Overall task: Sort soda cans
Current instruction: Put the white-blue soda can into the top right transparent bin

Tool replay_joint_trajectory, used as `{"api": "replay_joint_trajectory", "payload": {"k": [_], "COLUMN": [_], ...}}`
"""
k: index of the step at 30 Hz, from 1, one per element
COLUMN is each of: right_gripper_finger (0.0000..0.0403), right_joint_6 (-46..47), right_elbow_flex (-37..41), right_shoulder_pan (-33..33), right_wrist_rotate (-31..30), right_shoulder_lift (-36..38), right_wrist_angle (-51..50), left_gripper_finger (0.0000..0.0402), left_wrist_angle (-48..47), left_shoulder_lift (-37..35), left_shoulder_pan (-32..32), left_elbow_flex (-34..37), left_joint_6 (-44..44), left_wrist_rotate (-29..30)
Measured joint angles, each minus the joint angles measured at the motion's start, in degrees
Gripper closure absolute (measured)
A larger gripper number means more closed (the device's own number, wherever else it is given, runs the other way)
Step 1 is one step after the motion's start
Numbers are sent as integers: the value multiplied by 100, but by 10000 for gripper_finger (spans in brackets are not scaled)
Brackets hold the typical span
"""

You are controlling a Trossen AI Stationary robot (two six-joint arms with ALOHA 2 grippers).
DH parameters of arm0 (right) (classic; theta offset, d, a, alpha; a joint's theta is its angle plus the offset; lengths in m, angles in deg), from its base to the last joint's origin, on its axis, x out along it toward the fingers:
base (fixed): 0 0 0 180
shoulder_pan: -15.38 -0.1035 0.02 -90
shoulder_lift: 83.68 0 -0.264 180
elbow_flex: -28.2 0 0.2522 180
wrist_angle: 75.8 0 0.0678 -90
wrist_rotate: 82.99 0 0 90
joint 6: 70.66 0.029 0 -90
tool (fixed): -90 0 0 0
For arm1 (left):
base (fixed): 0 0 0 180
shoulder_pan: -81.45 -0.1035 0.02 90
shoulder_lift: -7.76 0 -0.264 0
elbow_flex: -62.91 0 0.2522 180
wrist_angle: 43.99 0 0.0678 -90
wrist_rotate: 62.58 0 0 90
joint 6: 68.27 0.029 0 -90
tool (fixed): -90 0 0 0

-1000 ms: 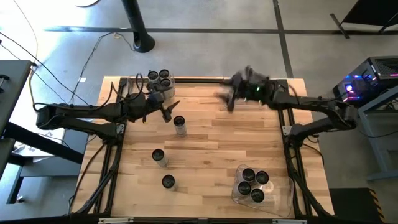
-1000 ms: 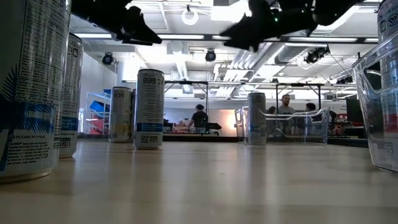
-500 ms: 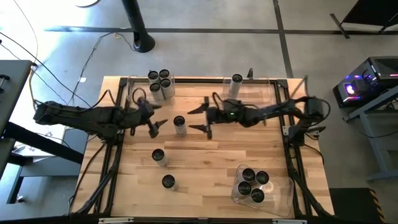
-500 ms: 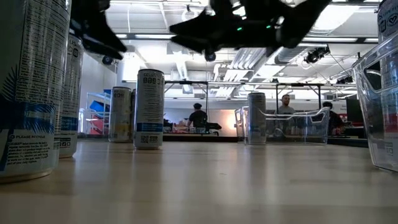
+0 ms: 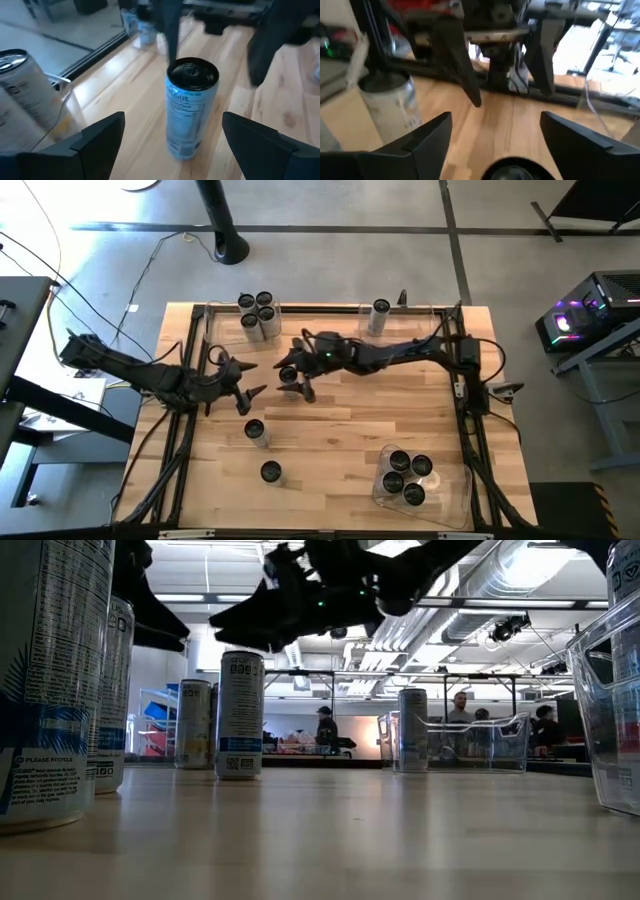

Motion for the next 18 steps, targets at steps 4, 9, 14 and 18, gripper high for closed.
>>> {"api": "replay_joint_trajectory", "payload": {"k": [4,9,14,18], "right_gripper_finger": [66,55,55,55], "right_joint_6": [-332,-236,-197,-138], "right_elbow_flex": [-593,-942,-802,-582], "right_shoulder_pan": [8,72,174,184], "right_wrist_rotate": [62,-96,-103,-108], "right_shoulder_lift": [-130,-129,-129,-133], "right_wrist_angle": [-911,-1623,-2198,-2123], "left_gripper_finger": [71,71,71,71], "left_wrist_angle": [567,563,587,623], "left_shoulder_lift": [-81,-108,-104,-104], "left_shoulder_pan": [-14,-22,-17,-17], "left_elbow_flex": [347,510,558,558], "left_joint_6": [184,143,149,335], "left_wrist_rotate": [-11,-8,-8,-6]}}
